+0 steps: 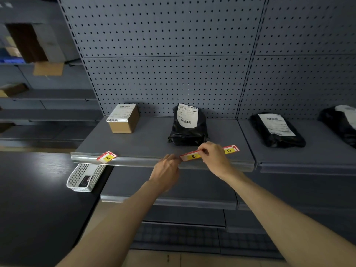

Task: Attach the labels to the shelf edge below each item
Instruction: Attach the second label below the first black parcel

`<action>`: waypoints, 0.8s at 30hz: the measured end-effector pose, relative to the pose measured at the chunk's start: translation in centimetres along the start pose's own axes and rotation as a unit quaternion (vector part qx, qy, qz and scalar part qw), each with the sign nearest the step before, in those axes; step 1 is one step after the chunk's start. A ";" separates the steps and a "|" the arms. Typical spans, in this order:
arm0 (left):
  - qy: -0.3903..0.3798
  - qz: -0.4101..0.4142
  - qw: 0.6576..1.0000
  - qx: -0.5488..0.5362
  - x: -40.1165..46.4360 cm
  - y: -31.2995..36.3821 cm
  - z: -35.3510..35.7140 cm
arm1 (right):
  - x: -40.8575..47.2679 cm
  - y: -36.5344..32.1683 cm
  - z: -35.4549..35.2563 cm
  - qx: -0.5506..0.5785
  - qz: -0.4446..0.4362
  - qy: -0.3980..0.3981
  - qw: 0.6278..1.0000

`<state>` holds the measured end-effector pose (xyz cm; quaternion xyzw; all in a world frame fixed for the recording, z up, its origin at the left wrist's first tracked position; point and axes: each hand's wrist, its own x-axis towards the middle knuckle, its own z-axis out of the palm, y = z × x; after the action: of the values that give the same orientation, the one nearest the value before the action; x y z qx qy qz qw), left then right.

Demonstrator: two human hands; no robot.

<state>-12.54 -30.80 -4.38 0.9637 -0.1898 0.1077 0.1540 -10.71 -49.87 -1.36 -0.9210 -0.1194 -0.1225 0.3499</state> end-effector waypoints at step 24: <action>0.030 0.004 0.999 -0.030 3.5 2.2 -3.0 | -0.1 -0.2 -3.5 -0.105 -0.007 -0.032 0.994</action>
<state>-10.66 -32.88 -0.08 0.9542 -0.1919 0.1312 0.1884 -11.34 -52.13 1.26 -0.9552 -0.1232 -0.1071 0.2467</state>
